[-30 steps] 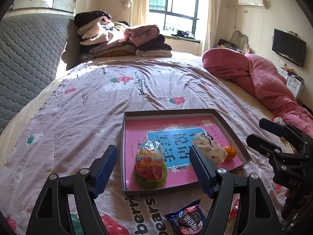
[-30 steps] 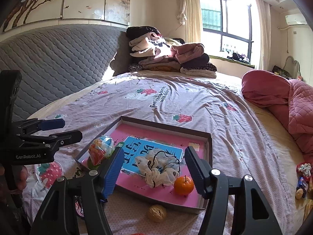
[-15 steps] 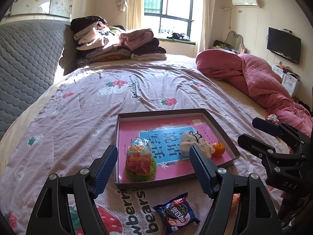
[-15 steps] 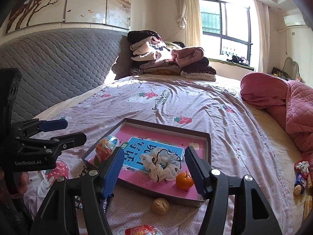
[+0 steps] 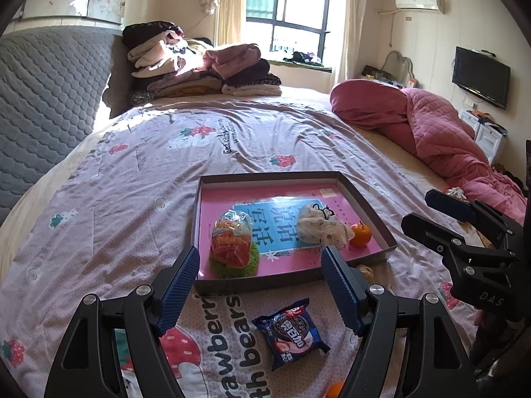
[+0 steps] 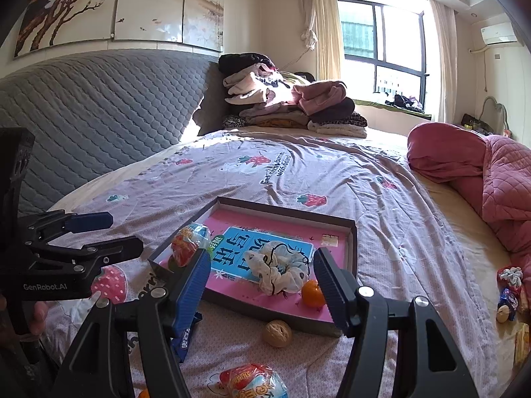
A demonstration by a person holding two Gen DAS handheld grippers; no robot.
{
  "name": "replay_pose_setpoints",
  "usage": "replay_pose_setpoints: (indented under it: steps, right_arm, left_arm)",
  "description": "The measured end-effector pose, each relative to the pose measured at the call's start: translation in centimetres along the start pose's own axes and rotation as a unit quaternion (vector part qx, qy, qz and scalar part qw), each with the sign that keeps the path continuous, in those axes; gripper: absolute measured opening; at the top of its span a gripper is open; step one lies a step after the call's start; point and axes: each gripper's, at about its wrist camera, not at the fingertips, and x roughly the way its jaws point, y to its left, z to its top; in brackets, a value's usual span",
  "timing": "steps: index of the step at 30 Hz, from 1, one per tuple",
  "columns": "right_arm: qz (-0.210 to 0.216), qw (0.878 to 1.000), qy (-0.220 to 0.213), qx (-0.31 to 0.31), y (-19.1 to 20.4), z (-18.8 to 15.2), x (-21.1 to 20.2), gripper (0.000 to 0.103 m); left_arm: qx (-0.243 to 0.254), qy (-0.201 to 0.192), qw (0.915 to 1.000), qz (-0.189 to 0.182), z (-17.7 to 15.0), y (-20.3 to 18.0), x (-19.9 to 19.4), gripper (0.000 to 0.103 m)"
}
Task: Organize objects
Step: 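Move left tool toward the mandarin orange while right tool approaches the blue wrapped egg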
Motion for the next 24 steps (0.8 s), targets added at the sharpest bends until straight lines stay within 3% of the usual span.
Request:
replay_pose_setpoints:
  steps: [24]
  right_arm:
    - [0.011, 1.0, 0.01, -0.003, 0.5, -2.7, -2.2, 0.064]
  left_arm:
    - [-0.017, 0.036, 0.9992, 0.005, -5.3, -0.7, -2.3, 0.077]
